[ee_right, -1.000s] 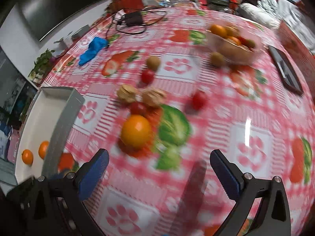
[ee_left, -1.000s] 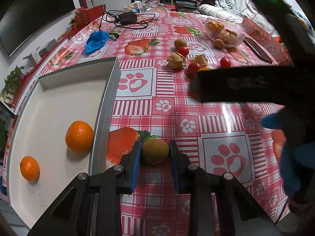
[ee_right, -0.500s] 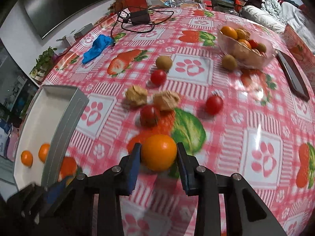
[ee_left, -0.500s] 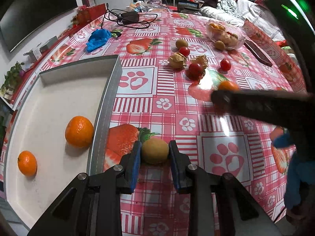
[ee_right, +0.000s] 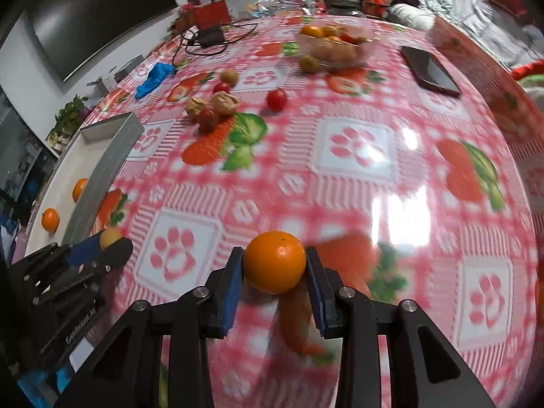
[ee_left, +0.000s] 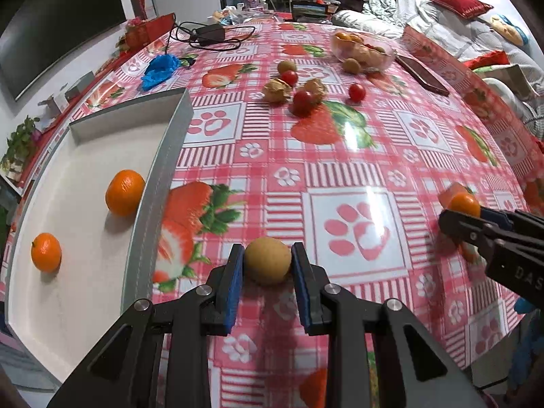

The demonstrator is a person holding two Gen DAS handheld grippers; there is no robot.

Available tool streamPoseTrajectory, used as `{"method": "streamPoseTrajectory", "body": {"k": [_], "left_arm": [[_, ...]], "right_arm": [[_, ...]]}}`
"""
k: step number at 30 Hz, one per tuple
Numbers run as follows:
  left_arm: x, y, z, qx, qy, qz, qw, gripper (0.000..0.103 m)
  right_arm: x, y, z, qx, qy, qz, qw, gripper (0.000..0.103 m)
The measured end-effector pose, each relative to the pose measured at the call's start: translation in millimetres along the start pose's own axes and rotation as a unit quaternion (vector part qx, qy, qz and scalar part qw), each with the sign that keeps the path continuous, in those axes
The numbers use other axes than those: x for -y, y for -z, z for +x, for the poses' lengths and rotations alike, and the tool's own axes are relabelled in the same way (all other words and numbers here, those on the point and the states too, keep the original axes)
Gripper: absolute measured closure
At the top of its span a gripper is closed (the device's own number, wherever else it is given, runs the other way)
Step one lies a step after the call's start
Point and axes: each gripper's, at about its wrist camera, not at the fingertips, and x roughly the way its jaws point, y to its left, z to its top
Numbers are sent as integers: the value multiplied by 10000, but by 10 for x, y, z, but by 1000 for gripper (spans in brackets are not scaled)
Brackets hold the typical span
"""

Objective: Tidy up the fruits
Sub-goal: 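Hold the kiwi in the left gripper while the right gripper grasps an orange, then carry the kiwi and orange toward the white tray with both grippers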

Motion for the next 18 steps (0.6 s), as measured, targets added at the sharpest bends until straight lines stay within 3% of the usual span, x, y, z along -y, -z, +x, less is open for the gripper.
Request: {"method": "streamPoseTrajectory", "body": {"k": [7, 18], "left_arm": [[17, 94, -54, 33, 39, 2, 10000, 73], [-39, 138, -74, 89, 215, -76, 9997, 72]], "right_arm": [[76, 249, -137, 71, 19, 195, 9998, 66], [39, 376, -192, 128, 132, 187, 9997, 66]]}}
